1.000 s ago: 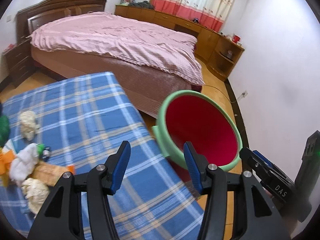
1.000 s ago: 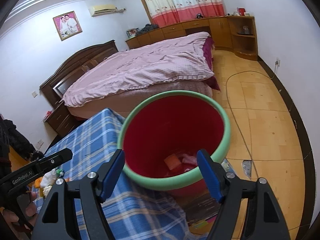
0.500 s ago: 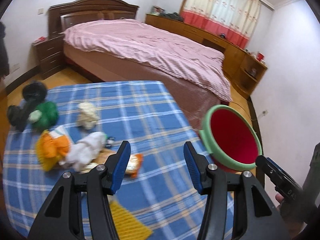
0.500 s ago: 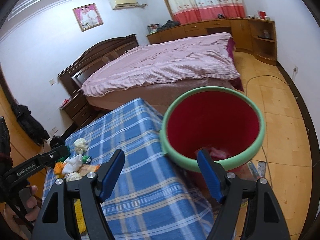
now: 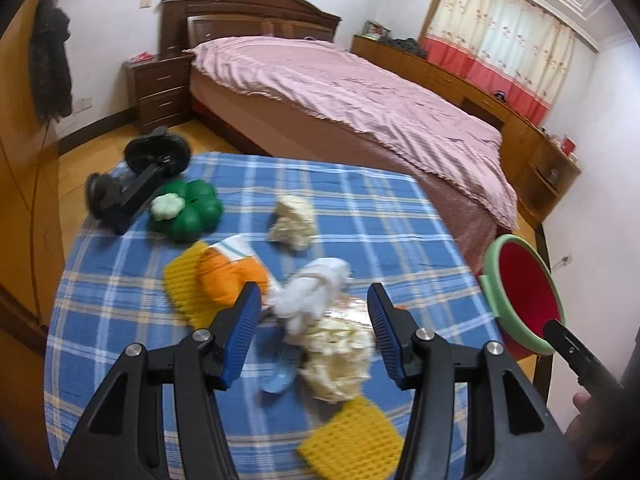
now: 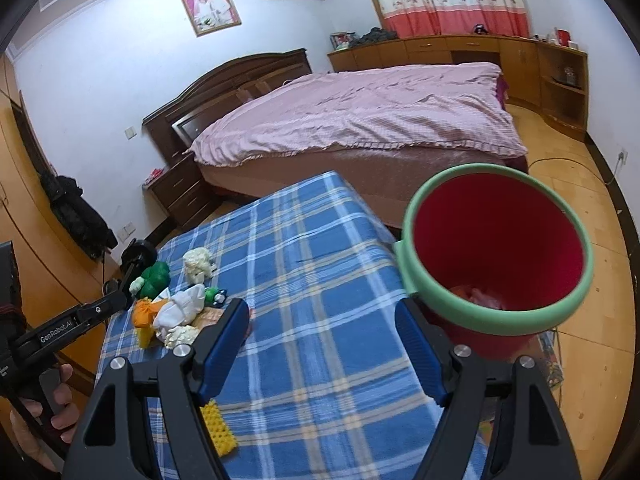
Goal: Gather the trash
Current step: 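Move both tools back over the trash pile on the bed, then grasp the orange plush with the left tool while the right tool grasps crumpled white paper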
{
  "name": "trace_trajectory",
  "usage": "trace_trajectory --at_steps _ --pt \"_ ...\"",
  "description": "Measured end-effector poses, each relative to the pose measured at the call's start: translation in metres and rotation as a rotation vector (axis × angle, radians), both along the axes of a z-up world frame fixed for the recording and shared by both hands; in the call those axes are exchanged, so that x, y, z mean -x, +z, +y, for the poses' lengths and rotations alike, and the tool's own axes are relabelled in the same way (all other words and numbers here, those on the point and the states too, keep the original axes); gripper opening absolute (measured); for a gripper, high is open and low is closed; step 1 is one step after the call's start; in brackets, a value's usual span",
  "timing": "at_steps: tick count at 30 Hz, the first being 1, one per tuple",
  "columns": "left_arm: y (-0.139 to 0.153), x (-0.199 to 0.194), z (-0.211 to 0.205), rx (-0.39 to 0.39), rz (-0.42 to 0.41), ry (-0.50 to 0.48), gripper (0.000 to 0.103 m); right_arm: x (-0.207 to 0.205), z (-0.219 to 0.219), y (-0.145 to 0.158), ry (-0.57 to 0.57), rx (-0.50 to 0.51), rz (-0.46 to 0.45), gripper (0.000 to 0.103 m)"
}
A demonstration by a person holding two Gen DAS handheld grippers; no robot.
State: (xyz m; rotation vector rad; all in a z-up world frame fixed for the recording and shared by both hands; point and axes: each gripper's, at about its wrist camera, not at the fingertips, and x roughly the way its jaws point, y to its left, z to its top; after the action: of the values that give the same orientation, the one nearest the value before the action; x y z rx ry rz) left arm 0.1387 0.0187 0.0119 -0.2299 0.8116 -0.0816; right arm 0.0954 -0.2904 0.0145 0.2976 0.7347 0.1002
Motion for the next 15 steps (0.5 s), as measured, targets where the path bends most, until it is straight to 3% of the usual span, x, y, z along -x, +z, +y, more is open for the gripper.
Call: trace_trajectory --at_steps 15 --pt "-0.049 -0.036 0.047 -0.006 0.08 0.104 0.055 -0.031 0.03 -0.029 0.034 0.015 0.076 0.078"
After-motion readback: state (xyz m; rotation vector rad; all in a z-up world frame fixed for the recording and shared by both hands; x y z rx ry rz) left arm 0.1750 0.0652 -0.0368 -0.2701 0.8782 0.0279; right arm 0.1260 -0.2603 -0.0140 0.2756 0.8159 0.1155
